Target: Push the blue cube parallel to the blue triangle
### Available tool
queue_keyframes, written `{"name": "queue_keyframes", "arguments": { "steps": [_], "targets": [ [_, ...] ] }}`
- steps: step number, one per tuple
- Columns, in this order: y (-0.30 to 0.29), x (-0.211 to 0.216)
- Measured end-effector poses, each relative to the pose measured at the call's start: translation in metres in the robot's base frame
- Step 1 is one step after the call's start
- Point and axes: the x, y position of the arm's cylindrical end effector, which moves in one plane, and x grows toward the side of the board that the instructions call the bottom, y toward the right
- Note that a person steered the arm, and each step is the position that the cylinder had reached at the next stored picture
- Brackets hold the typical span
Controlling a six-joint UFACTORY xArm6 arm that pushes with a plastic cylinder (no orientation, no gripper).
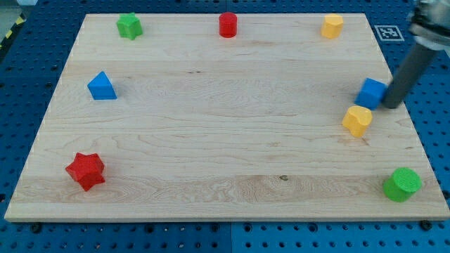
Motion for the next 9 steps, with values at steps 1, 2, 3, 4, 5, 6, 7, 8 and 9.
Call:
{"name": "queue_keyframes", "arguments": {
  "steps": [1,2,3,4,5,6,7,8,9],
  "targets": [
    [-0.065,-0.002],
    [-0.041,-0.002],
    [0.026,-0.002],
    [0.040,-0.024],
    [0.014,-0.049],
    [-0.036,-0.048],
    [-0.095,-0.030],
    [-0.121,-0.018],
    [-0.124,-0.033]
  ]
}}
